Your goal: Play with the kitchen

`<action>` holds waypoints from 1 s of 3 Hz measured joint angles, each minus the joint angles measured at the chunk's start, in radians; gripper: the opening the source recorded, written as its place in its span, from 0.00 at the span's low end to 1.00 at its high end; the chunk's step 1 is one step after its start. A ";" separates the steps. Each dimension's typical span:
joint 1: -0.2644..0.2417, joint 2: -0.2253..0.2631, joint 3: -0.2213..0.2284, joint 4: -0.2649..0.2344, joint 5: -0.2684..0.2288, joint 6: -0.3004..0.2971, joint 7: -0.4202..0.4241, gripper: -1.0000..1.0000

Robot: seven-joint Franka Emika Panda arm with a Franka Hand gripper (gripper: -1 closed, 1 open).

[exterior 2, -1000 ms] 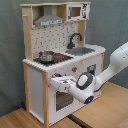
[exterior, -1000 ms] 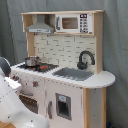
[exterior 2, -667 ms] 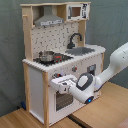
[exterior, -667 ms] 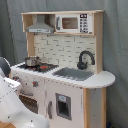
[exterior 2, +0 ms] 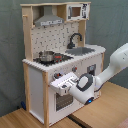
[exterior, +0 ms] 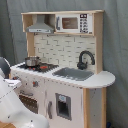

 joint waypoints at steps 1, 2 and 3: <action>0.000 0.001 0.000 0.000 0.002 0.001 0.009 0.00; 0.000 0.000 0.000 0.000 0.003 0.002 0.010 1.00; 0.000 0.000 0.000 0.000 0.025 0.021 0.098 1.00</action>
